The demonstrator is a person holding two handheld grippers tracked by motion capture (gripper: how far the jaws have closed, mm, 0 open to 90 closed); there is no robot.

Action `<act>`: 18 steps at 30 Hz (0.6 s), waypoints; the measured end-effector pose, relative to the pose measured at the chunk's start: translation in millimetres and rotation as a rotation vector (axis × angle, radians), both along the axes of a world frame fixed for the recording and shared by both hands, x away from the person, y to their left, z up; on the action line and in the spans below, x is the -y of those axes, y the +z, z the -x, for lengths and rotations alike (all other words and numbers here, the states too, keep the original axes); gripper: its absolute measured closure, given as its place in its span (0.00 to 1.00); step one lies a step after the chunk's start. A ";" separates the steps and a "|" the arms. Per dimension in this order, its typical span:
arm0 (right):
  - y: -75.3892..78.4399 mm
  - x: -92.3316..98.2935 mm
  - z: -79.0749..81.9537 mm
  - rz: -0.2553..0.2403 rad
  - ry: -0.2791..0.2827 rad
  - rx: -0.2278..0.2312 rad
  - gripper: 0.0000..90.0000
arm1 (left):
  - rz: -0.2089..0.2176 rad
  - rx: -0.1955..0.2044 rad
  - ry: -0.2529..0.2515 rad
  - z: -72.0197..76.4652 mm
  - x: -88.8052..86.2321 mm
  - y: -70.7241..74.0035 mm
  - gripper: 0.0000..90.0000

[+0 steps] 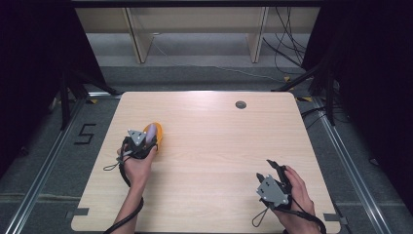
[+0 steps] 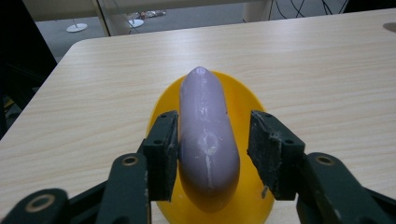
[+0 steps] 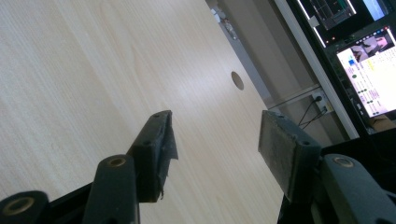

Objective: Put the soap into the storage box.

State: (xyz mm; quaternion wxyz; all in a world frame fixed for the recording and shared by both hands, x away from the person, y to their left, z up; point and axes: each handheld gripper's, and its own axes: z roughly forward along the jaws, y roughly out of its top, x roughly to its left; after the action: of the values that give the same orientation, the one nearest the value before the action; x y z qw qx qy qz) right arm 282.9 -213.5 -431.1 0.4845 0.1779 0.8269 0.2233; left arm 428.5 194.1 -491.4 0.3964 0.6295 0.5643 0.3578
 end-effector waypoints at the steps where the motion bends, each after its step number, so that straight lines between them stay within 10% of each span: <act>1: -0.1 0.1 -0.1 0.000 0.000 0.001 0.50 | 0.012 0.009 0.005 2.8 0.6 1.9 0.55; 18: -1.4 -0.8 0.5 -0.012 -0.001 -0.013 0.50 | 0.087 0.060 0.017 60.3 -6.2 5.6 0.38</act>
State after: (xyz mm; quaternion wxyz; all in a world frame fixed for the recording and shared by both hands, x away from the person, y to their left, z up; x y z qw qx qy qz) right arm 282.3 -212.7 -432.5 0.4782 0.1827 0.8285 0.2271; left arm 368.2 200.3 -485.8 0.4370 0.5958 0.5726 0.3552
